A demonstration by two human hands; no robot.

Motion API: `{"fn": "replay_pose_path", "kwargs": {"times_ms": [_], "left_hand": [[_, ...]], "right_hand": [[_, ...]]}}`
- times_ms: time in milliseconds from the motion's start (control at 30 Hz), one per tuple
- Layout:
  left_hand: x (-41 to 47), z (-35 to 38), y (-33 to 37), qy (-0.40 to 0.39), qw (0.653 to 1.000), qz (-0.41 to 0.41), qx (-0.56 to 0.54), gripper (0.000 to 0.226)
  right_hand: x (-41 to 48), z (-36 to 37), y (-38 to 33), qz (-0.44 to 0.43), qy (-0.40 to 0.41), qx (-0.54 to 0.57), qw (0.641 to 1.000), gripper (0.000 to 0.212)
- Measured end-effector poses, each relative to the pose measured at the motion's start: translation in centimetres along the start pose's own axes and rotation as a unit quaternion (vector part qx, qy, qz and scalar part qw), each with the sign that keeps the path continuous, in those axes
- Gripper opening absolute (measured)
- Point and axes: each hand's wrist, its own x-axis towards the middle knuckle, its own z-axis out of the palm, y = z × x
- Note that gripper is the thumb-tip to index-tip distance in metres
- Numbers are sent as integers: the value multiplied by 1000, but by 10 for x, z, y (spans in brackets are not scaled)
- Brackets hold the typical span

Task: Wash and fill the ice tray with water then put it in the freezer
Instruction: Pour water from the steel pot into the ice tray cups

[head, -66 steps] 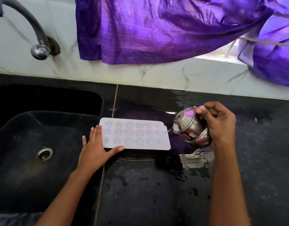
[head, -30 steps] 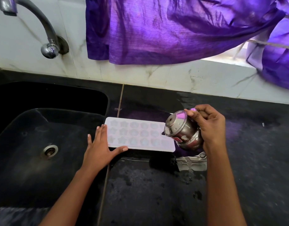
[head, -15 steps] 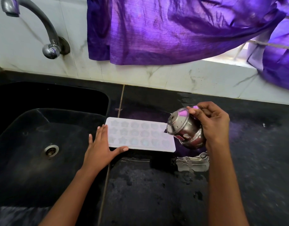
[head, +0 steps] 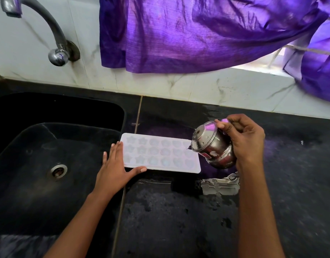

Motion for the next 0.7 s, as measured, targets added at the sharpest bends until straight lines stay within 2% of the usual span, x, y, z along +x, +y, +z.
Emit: {"fn": "replay_pose_path", "kwargs": {"times_ms": [300,433,700], "left_hand": [[0,0,-1,0,1000,-4,-2,122],[0,1,-2,1,1000,-2,-6,126],[-2,-1,2,-7,1000,-9,-3,120]], "right_hand": [[-3,0,6,17,9,10,1000,23],[-3,0,7,34,17,42,998,19],[-6,10,8,53,12,98,994,19]]}}
